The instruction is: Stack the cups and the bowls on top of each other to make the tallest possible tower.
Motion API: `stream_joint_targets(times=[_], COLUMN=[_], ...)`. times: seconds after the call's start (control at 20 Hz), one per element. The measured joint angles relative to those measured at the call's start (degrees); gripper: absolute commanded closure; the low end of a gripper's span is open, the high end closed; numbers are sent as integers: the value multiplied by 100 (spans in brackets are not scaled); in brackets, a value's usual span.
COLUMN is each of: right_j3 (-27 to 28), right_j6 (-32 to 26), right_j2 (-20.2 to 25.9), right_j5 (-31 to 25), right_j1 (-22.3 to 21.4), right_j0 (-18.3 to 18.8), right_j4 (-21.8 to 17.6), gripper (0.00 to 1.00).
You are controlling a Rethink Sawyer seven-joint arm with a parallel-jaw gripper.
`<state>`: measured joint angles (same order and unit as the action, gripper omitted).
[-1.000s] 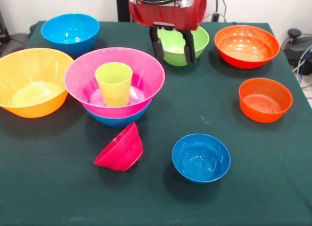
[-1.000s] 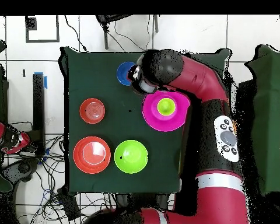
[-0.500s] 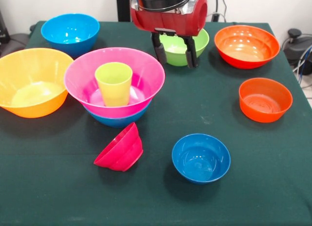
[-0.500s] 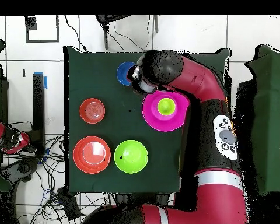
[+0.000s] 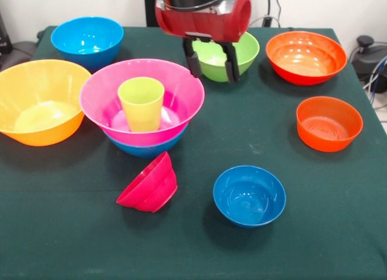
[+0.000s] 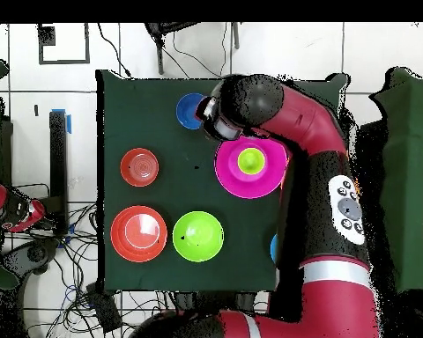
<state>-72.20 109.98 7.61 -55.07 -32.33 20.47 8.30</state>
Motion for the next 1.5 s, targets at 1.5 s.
stream_joint_targets(times=[1.5], right_j3=[624], right_j6=[0], right_j2=[1081], right_j5=[-189], right_j1=[214], right_j0=[1496], right_j4=[349], gripper=[0])
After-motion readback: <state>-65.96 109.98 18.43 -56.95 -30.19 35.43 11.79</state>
